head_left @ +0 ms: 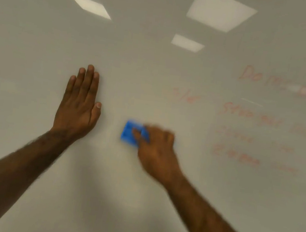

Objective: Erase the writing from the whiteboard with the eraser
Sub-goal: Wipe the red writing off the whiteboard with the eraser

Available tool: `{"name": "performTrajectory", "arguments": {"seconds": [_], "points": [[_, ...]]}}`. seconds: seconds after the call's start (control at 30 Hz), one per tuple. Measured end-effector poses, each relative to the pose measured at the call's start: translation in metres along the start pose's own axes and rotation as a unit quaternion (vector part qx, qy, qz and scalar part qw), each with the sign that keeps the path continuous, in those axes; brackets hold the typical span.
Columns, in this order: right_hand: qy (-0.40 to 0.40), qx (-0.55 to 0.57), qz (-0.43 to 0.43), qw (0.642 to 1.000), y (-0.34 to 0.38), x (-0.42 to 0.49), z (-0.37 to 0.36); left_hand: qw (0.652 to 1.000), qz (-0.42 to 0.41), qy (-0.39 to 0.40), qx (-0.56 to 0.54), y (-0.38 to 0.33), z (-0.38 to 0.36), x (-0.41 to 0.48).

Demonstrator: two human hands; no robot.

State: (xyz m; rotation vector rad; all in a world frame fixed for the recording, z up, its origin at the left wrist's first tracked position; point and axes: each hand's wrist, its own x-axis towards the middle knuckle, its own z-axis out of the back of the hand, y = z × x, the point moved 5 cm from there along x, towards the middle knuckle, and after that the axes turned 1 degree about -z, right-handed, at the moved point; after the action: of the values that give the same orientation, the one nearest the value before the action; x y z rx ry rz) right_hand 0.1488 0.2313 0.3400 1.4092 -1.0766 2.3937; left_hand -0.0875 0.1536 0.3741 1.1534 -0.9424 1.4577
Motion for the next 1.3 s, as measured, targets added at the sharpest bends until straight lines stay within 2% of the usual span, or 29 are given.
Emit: {"name": "performTrajectory", "arguments": {"seconds": [0.07,0.13,0.23,0.37,0.47,0.6,0.7,0.77,0.83,0.9,1.03,1.13,1.2,1.3], "points": [[0.076,0.016,0.077,0.994,0.027,-0.055,-0.013,1.0,0.008,0.003,-0.005,-0.002,0.001,0.0],[0.126,0.02,0.098,0.987,0.024,-0.073,-0.018,1.0,0.016,0.01,-0.006,-0.005,-0.001,-0.003],[0.074,0.018,0.076,0.994,-0.009,-0.023,-0.003,1.0,0.021,0.005,-0.007,-0.008,-0.002,-0.006],[-0.037,-0.025,-0.044,0.998,-0.088,0.096,0.051,1.0,0.021,0.003,0.0,-0.012,-0.003,-0.005],[-0.046,-0.051,-0.096,0.993,-0.125,0.146,0.081,1.0,0.027,0.013,0.007,-0.014,0.0,-0.003],[-0.037,-0.042,-0.094,0.994,-0.102,0.112,0.063,0.999,0.033,0.014,0.008,-0.023,-0.001,-0.003],[-0.013,-0.022,-0.031,0.999,-0.053,0.031,0.027,1.0,0.03,0.01,0.002,-0.032,-0.003,-0.003],[0.03,-0.01,0.033,0.999,-0.031,-0.014,0.014,1.0,-0.015,0.006,0.009,-0.047,-0.004,0.0],[0.056,-0.011,0.078,0.995,-0.033,-0.02,0.015,0.997,-0.073,0.009,0.02,-0.07,-0.009,0.003],[0.033,-0.019,0.064,0.997,-0.051,0.011,0.028,0.996,-0.084,0.014,0.025,-0.089,-0.016,0.006],[-0.024,-0.045,-0.022,0.998,-0.097,0.111,0.062,0.997,-0.062,0.016,0.033,-0.093,-0.021,0.007],[-0.032,-0.046,-0.067,0.996,-0.114,0.161,0.075,0.998,-0.06,0.013,0.033,-0.092,-0.022,0.006],[-0.034,-0.051,-0.078,0.995,-0.11,0.163,0.073,0.998,-0.051,0.011,0.028,-0.093,-0.022,0.006],[-0.021,-0.031,-0.04,0.999,-0.075,0.11,0.051,0.999,-0.044,0.006,0.019,-0.09,-0.022,0.004]]}}
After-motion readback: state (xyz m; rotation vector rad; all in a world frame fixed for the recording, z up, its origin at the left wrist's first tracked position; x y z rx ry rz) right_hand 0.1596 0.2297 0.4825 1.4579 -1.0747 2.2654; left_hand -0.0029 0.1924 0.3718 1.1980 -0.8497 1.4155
